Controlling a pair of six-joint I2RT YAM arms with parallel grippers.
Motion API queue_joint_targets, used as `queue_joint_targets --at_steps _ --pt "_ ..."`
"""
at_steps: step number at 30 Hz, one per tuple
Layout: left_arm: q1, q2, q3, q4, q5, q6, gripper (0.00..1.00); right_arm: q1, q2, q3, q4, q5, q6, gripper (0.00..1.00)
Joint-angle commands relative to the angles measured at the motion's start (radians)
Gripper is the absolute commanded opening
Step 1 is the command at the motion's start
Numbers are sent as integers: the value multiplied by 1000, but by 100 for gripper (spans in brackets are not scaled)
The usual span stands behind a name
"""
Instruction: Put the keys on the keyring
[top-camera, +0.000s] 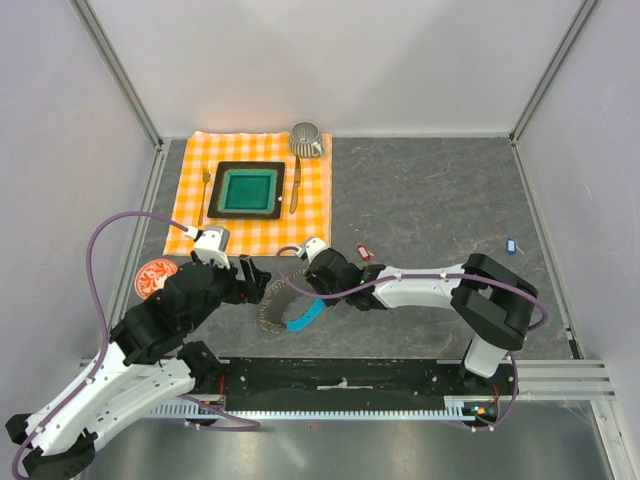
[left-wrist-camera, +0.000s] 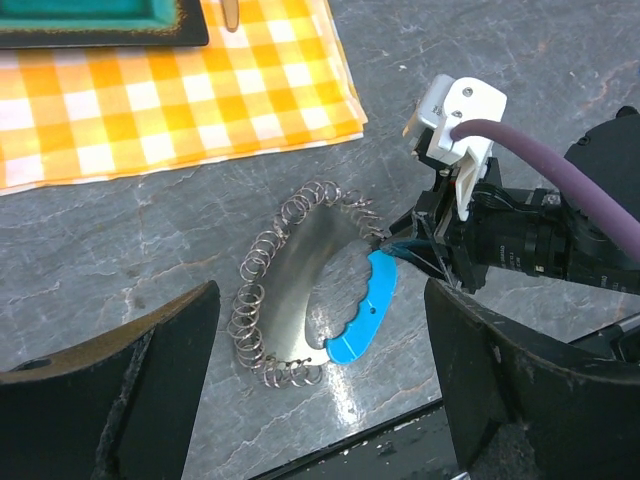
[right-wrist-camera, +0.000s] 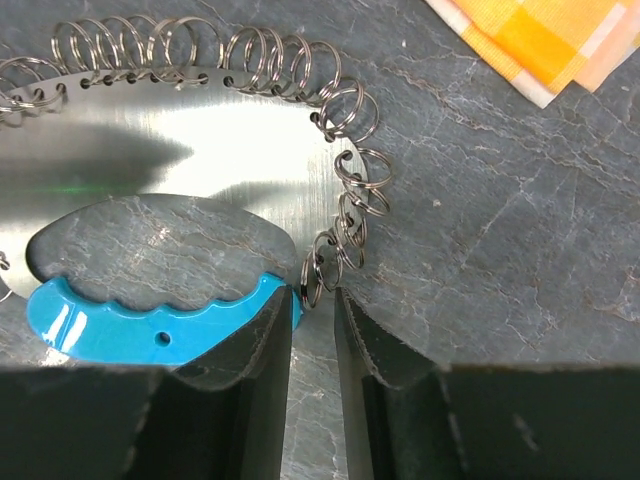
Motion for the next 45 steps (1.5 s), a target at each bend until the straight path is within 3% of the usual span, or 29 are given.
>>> queue_joint_targets --at_steps 1,7,10,18,22,32,39,45 --pt "3 -17 26 -13 -42 16 90 3 32 56 -20 32 3 30" --pt "3 -11 25 -13 -42 14 90 8 41 61 -24 34 -3 15" --pt "5 -2 25 -13 -40 8 90 8 32 53 -21 40 -7 0" --pt "5 7 -90 180 107 -46 88 2 -119 -91 129 11 -69 0" --pt "3 0 -199 411 142 -58 87 -21 -262 -169 264 -50 -93 0" --pt "5 -57 -363 751 200 20 82 -123 -466 -310 571 -357 -127 0" --pt "6 -75 -469 986 369 111 81 -161 -551 -321 642 -540 -113 0" --pt "5 10 -457 1052 509 201 73 -163 -610 -320 593 -632 -119 0"
